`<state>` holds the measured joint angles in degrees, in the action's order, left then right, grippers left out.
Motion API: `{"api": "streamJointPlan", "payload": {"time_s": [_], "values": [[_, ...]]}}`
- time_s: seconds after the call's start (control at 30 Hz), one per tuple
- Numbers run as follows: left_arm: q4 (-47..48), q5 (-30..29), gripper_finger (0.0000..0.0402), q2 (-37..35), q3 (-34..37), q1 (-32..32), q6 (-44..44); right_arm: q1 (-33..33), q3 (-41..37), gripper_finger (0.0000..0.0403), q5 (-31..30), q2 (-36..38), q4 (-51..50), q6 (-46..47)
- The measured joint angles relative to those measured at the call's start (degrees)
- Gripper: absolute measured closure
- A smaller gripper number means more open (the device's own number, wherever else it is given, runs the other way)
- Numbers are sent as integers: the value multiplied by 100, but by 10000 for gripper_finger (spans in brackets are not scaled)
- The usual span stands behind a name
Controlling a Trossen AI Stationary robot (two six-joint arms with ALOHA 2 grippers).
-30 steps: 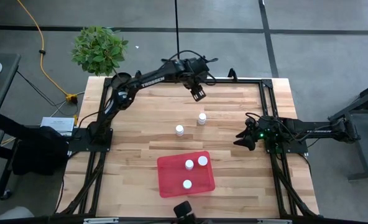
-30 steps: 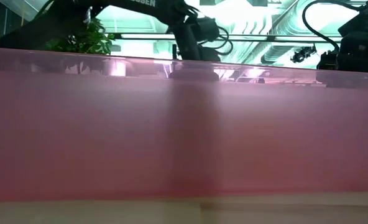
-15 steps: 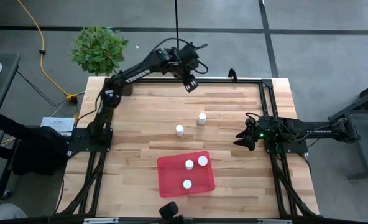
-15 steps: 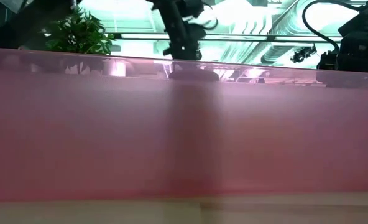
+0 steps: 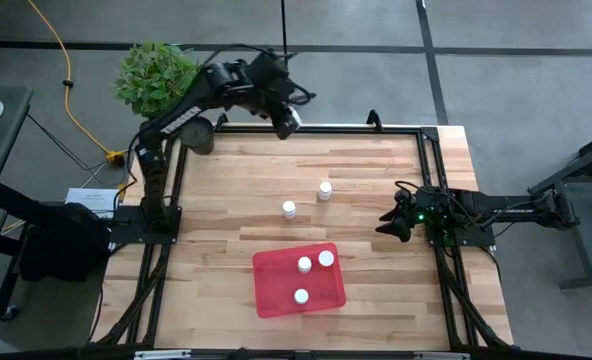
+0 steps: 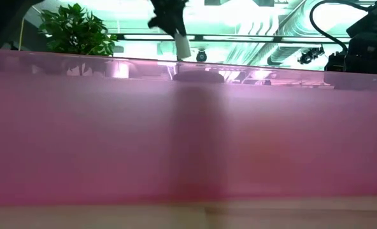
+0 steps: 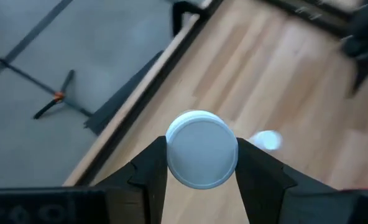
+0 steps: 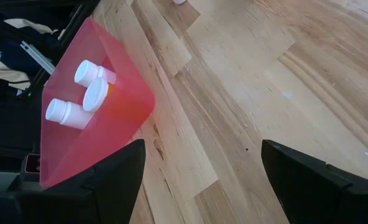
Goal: Pick and place pill bottles into a basket
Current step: Put the white pill bottle into the red bin
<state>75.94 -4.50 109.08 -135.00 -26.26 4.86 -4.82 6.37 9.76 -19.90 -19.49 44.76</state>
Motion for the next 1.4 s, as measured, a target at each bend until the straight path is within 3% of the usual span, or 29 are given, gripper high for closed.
{"api": "streamJointPlan", "payload": {"time_s": [0.3, 0.53, 0.8, 1.4], "values": [[57, 2073, 211, -533, 0, 58, 689, 0, 0, 91, -48, 0, 0, -23], [55, 2962, 211, -586, 0, 492, 936, -1, 0, 91, -59, 0, 0, -23], [-184, 2901, 211, -586, 72, 1456, 1135, 0, 0, 91, -163, -1, 2, -16], [228, 1340, 211, -584, 85, 3708, 1465, 0, -8, 91, 23, 0, 59, 144]]}}
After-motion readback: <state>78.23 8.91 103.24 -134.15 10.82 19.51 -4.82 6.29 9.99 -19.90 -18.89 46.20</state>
